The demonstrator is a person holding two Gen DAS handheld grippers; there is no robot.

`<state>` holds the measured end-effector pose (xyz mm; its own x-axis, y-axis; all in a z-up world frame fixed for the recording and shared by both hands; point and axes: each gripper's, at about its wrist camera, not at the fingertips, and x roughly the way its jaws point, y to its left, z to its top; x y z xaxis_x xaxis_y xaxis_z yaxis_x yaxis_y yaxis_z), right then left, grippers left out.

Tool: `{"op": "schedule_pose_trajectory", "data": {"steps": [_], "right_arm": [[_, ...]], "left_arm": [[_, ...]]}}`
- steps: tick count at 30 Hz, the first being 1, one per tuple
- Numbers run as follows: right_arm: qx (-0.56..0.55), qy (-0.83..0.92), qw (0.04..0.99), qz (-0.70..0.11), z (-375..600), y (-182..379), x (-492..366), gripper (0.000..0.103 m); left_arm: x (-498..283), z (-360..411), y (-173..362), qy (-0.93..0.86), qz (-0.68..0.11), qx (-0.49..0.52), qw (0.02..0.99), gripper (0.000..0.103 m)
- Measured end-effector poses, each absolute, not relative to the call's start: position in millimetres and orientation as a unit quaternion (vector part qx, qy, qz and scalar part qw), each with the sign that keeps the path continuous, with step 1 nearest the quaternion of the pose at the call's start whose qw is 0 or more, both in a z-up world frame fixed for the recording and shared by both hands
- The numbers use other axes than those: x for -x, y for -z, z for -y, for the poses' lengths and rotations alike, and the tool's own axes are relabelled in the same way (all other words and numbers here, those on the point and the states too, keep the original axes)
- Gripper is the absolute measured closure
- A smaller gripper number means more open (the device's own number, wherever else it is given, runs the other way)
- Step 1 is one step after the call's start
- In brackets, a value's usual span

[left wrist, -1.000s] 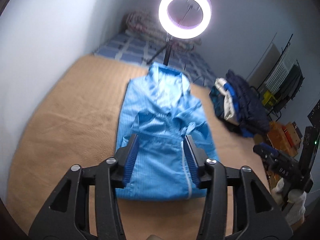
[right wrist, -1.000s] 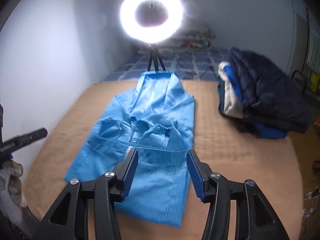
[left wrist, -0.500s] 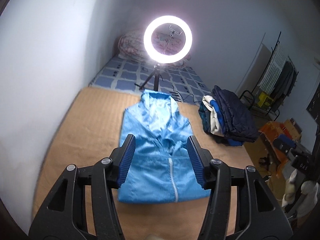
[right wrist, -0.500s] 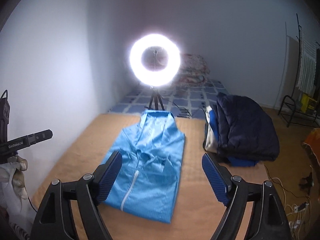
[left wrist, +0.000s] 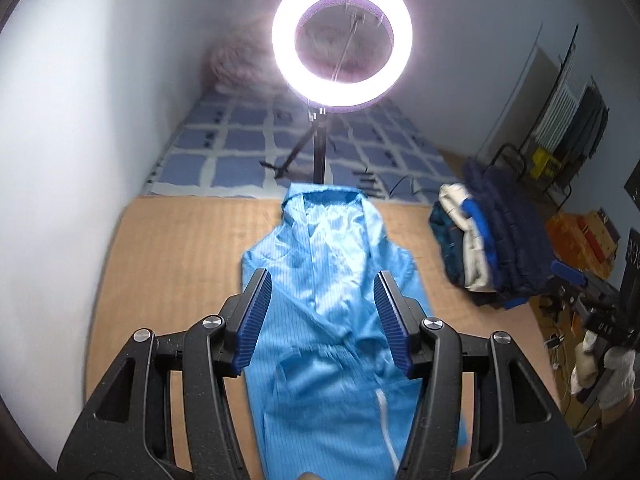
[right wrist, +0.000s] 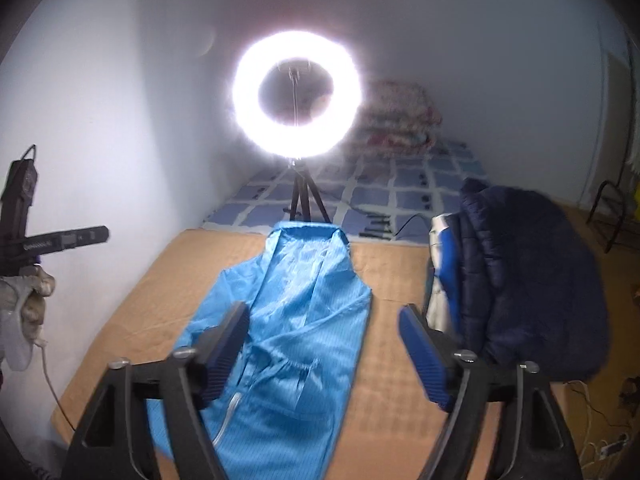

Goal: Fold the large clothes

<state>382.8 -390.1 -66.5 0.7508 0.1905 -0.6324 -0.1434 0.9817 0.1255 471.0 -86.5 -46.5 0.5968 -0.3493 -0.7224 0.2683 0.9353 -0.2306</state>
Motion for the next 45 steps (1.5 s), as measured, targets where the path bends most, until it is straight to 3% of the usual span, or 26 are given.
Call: {"op": "schedule_pose_trajectory", "data": {"steps": [1, 3, 5, 7, 8, 16, 24, 27, 29, 30, 31, 32, 33, 38, 40, 42, 43, 44, 45], "right_arm": [[-0.043, -0.100, 0.929, -0.352, 391.8, 76.2, -398.3, 0.044], [-0.066, -0.123, 0.915, -0.378, 396.6, 101.7, -436.9, 0.064], [-0.084, -0.133, 0.902, -0.402, 400.2, 135.4, -480.4, 0.071], [-0.095, -0.139, 0.892, -0.419, 401.4, 166.7, -516.4, 0.077], [-0.098, -0.142, 0.889, -0.423, 400.3, 179.5, -529.6, 0.079], [-0.117, -0.157, 0.868, -0.457, 388.8, 266.2, -622.6, 0.081], [-0.088, -0.158, 0.860, -0.478, 369.1, 301.7, -661.5, 0.082], [-0.074, -0.170, 0.858, -0.480, 368.9, 294.9, -662.4, 0.080], [-0.068, -0.181, 0.867, -0.460, 375.3, 281.4, -660.1, 0.073], [-0.067, -0.182, 0.874, -0.445, 380.7, 273.1, -660.3, 0.065], [-0.068, -0.179, 0.880, -0.435, 384.5, 269.6, -661.2, 0.057], [-0.073, -0.168, 0.886, -0.426, 392.0, 264.9, -664.5, 0.040], [-0.081, -0.160, 0.890, -0.420, 397.7, 263.1, -668.5, 0.034], [-0.133, -0.167, 0.876, -0.433, 410.6, 277.1, -696.4, 0.037], [-0.133, -0.177, 0.870, -0.441, 402.9, 284.1, -704.8, 0.038], [-0.134, -0.180, 0.863, -0.453, 392.3, 292.3, -711.0, 0.039], [-0.132, -0.177, 0.861, -0.457, 388.8, 295.4, -713.1, 0.039], [-0.129, -0.174, 0.863, -0.457, 386.0, 296.9, -713.0, 0.046], [-0.121, -0.176, 0.865, -0.454, 380.2, 296.3, -713.8, 0.066]], "left_arm": [[-486.2, 91.7, 59.1, 0.176, -0.422, 0.044, 0.888, 0.048], [-525.9, 103.9, 92.2, 0.184, -0.441, 0.032, 0.878, 0.048], [-559.0, 113.3, 124.7, 0.186, -0.454, 0.022, 0.871, 0.052], [-589.3, 118.4, 157.4, 0.190, -0.472, 0.027, 0.860, 0.071], [-602.4, 119.3, 172.2, 0.192, -0.480, 0.034, 0.855, 0.074], [-675.3, 139.2, 256.3, 0.200, -0.511, 0.023, 0.836, 0.074], [-698.6, 158.6, 285.8, 0.211, -0.496, -0.013, 0.842, 0.074], [-695.6, 151.1, 275.5, 0.220, -0.493, -0.009, 0.842, 0.074], [-697.8, 138.3, 264.8, 0.218, -0.479, 0.018, 0.850, 0.058], [-701.1, 131.4, 260.2, 0.213, -0.471, 0.035, 0.855, 0.048], [-706.8, 126.7, 257.4, 0.209, -0.468, 0.050, 0.857, 0.048], [-712.0, 124.1, 256.0, 0.207, -0.469, 0.059, 0.857, 0.048], [-720.4, 121.7, 255.7, 0.207, -0.473, 0.072, 0.853, 0.048], [-741.2, 137.8, 266.0, 0.234, -0.498, 0.062, 0.833, 0.049], [-744.8, 146.3, 273.5, 0.237, -0.509, 0.061, 0.826, 0.065], [-744.6, 151.7, 278.1, 0.229, -0.511, 0.062, 0.826, 0.072], [-744.7, 154.8, 279.9, 0.228, -0.509, 0.063, 0.828, 0.082], [-744.0, 157.1, 280.1, 0.229, -0.505, 0.061, 0.830, 0.089], [-740.2, 159.3, 278.6, 0.232, -0.500, 0.057, 0.833, 0.096]]}}
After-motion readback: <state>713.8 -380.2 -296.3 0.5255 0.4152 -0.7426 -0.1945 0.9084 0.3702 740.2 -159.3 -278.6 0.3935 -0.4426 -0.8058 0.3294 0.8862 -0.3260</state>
